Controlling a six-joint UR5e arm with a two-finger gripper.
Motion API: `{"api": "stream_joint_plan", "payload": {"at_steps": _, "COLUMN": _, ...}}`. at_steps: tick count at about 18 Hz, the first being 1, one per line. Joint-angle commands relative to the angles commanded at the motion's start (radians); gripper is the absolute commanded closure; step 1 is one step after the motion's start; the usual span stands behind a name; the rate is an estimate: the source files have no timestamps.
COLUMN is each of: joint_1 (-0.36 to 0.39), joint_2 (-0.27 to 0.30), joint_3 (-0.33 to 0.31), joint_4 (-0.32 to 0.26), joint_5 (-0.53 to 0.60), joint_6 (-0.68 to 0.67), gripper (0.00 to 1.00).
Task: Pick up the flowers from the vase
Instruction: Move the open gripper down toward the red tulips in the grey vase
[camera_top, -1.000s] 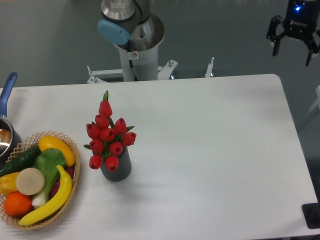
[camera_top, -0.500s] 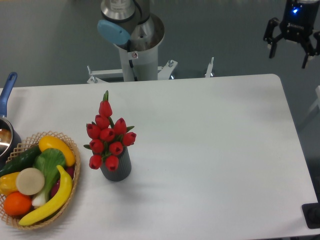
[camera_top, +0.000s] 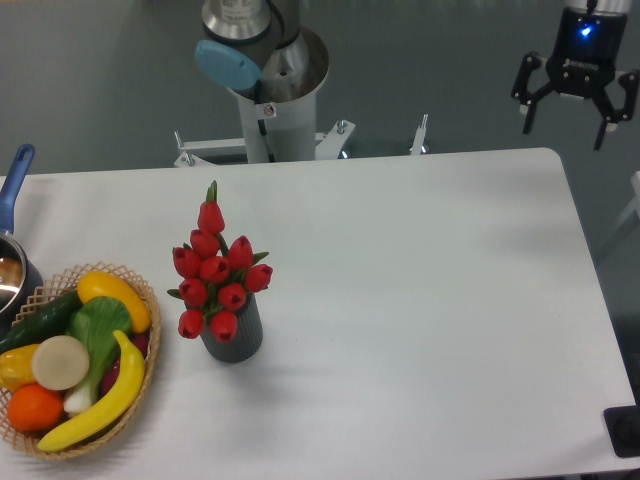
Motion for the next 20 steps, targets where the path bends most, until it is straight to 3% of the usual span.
{"api": "stream_joint_plan", "payload": {"at_steps": 5, "joint_1": -0.031, "joint_2": -0.002, "joint_3": -0.017, "joint_4": 0.054, "joint_5": -0.049, "joint_6": -0.12, "gripper": 0.0}}
{"api": "stream_joint_plan", "payload": {"at_steps": 11, "joint_1": -0.055, "joint_2": -0.002, "joint_3": -0.104, "joint_4": 0.179, "joint_5": -0.218, "joint_6": -0.172, "gripper": 0.0}}
{"api": "stream_joint_plan", "payload": {"at_steps": 15, "joint_1": -0.098, "joint_2": -0.012, "joint_3": -0.109, "joint_4": 0.189, "joint_5": -0.216, "joint_6": -0.242, "gripper": 0.0}}
{"api": "stream_joint_plan", "payload": {"at_steps": 20, "joint_1": -0.161, "joint_2": -0.021, "joint_3": -0.133, "joint_4": 0.204, "joint_5": -0.207, "joint_6": -0.209, "gripper": 0.0}}
